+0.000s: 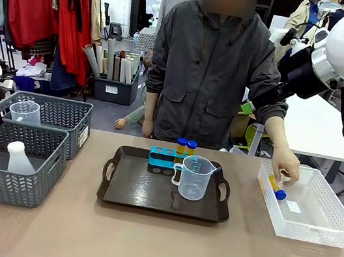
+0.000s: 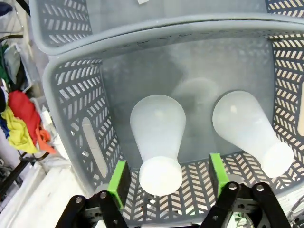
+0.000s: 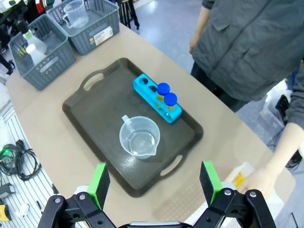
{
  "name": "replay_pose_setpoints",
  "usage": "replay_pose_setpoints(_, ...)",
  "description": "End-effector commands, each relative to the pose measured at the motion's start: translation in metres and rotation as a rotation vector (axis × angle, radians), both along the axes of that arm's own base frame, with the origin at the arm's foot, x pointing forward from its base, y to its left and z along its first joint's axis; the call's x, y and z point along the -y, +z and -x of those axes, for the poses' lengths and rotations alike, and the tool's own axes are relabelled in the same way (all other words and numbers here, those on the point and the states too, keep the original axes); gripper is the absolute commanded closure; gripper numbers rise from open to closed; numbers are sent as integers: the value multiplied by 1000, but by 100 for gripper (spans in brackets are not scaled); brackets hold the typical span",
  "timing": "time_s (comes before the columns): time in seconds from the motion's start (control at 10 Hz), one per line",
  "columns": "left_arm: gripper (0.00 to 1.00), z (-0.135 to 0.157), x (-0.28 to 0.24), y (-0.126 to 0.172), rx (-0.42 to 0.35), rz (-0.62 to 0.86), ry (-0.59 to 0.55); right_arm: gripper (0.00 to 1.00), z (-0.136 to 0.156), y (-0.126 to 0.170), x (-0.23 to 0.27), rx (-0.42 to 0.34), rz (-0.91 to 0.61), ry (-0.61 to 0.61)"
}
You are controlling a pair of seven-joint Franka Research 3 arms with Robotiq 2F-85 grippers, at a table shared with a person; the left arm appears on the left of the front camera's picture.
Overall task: Prepare the laboratory tools.
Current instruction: Pick up one Small flask and place it on the Handle tray.
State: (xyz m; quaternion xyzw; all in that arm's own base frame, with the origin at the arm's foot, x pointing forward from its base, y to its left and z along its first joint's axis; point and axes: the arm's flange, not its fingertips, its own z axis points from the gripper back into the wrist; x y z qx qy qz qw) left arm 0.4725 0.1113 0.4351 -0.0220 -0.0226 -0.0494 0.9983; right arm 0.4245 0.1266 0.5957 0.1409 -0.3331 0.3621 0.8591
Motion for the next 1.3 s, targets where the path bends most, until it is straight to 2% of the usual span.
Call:
replay_pose_setpoints(0.0, 52, -3, -3, 1, 6, -24, 22, 0, 1, 3, -1, -11, -13, -10)
replay_pose_setpoints(0.2, 92, -3, -4, 2, 4, -25, 24, 0, 1, 3, -1, -11, -13, -10)
replay_pose_setpoints(0.3, 100, -2, -4, 2, 4, -23, 27, 0, 1, 3, -1, -11, -13, -10)
replay_pose_setpoints(0.7, 100, -1, -3, 6, 4, -31, 30, 0, 1, 3, -1, -11, -13, -10)
replay_pose_setpoints(0.9, 100, 4, 11, 36, 38, -36, 26, 0, 1, 3, -1, -11, -13, -10)
replay_pose_setpoints(1.2, 100, 25, 43, 104, 53, -49, 29, 0, 1, 3, -1, -11, -13, -10)
